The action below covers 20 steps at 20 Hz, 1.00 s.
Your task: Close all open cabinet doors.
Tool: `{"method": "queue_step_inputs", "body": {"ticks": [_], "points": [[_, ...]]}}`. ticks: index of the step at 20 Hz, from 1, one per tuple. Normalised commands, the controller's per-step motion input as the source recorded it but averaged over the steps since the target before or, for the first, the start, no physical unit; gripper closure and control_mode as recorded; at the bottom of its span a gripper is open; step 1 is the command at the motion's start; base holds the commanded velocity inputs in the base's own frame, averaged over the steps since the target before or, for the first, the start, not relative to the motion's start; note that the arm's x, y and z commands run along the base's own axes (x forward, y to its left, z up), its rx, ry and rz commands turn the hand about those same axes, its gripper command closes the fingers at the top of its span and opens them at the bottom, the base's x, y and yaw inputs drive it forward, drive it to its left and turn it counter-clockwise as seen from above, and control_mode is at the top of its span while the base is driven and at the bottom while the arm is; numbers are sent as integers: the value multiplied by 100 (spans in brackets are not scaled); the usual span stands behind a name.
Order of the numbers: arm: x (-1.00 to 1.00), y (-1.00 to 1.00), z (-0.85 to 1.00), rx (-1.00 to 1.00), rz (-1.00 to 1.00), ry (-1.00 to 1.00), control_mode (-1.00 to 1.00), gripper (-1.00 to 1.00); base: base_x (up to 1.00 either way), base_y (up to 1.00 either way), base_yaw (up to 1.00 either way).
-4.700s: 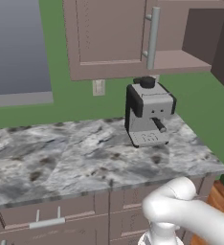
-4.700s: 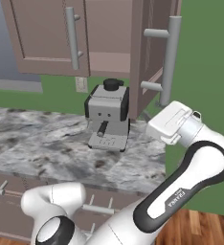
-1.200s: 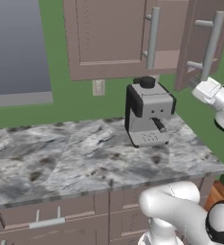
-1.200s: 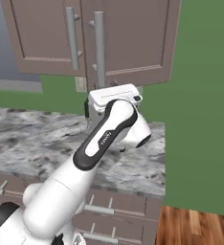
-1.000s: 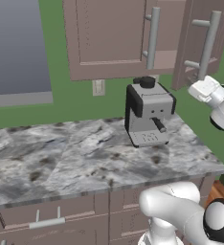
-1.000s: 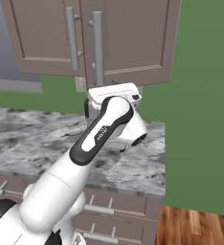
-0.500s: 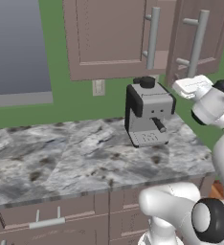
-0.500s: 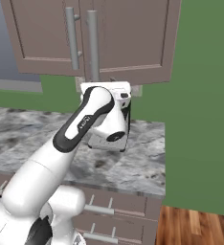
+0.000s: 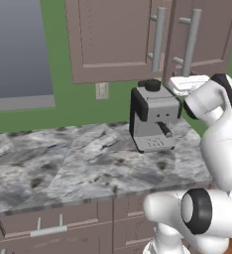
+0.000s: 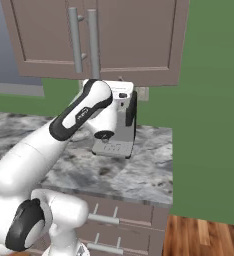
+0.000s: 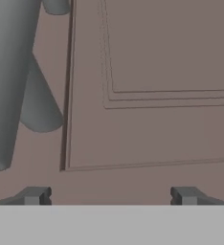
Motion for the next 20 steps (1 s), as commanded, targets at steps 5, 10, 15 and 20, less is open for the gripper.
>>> {"method": "queue_step_inputs", "body": {"ticks": [5, 10, 15, 20], "points": [[38, 1, -2, 0, -20, 0, -100, -100, 0, 0, 0], [28, 3, -7, 0, -19, 0, -100, -100, 0, 0, 0], [29, 0, -4, 0, -15, 0, -100, -100, 0, 0, 0], [29, 0, -2, 0, -12, 0, -100, -100, 0, 0, 0]]}}
